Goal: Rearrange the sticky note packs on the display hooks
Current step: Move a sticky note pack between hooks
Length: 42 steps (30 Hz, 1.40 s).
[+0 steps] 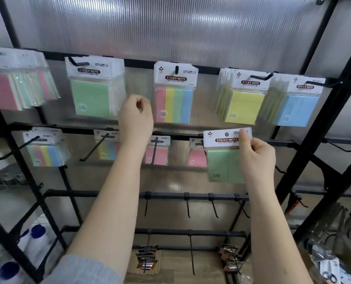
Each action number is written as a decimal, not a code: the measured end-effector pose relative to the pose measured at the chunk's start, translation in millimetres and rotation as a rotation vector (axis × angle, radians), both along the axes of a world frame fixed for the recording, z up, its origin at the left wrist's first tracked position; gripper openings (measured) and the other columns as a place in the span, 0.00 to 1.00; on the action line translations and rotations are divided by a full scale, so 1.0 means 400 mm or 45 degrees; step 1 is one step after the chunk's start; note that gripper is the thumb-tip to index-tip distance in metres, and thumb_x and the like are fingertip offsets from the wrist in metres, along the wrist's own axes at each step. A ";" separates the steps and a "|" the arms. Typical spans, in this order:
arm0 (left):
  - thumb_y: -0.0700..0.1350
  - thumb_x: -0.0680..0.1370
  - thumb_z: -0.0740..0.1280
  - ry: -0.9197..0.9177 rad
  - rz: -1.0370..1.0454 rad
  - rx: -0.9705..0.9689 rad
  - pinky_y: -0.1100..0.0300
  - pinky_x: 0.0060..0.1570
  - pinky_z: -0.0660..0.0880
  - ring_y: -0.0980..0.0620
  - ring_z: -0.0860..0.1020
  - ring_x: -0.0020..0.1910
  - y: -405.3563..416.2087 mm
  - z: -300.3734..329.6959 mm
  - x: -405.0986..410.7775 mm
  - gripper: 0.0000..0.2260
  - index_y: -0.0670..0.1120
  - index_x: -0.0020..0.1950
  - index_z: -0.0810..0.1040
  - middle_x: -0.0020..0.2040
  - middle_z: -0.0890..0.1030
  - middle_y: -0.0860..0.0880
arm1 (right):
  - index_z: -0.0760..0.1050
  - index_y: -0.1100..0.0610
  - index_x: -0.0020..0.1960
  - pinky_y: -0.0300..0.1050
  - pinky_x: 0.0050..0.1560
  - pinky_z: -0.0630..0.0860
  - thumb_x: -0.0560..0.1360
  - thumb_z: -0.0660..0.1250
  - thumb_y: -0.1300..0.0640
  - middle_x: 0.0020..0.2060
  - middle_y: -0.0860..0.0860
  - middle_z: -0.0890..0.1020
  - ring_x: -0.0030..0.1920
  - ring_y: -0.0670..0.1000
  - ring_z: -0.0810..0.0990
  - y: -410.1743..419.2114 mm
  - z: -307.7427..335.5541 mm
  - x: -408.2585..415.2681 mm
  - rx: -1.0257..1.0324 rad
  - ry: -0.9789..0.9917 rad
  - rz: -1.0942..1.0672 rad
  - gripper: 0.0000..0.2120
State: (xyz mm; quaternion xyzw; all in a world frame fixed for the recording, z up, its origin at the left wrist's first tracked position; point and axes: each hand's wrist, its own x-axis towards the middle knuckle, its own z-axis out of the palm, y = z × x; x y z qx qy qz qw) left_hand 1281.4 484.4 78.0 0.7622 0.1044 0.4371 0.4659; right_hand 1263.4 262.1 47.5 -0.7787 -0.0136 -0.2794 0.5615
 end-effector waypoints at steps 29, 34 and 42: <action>0.41 0.80 0.55 0.758 0.062 0.353 0.61 0.30 0.64 0.58 0.65 0.30 0.689 -0.178 -0.234 0.08 0.52 0.48 0.70 0.33 0.68 0.56 | 0.76 0.64 0.40 0.38 0.31 0.64 0.79 0.62 0.52 0.27 0.52 0.74 0.31 0.44 0.70 0.595 -0.003 -0.172 0.174 -0.040 0.173 0.17; 0.42 0.80 0.55 0.792 0.021 0.368 0.54 0.37 0.71 0.55 0.68 0.33 0.736 -0.183 -0.243 0.08 0.48 0.53 0.74 0.36 0.69 0.54 | 0.74 0.68 0.44 0.41 0.34 0.62 0.79 0.62 0.50 0.32 0.53 0.71 0.33 0.48 0.66 0.670 0.052 -0.172 0.178 -0.077 0.172 0.20; 0.43 0.80 0.56 0.779 -0.013 0.335 0.52 0.37 0.75 0.50 0.77 0.35 0.757 -0.195 -0.220 0.08 0.47 0.54 0.74 0.38 0.73 0.53 | 0.73 0.63 0.41 0.47 0.38 0.63 0.79 0.63 0.47 0.36 0.55 0.68 0.36 0.52 0.65 0.729 0.164 -0.122 0.447 -0.090 0.234 0.18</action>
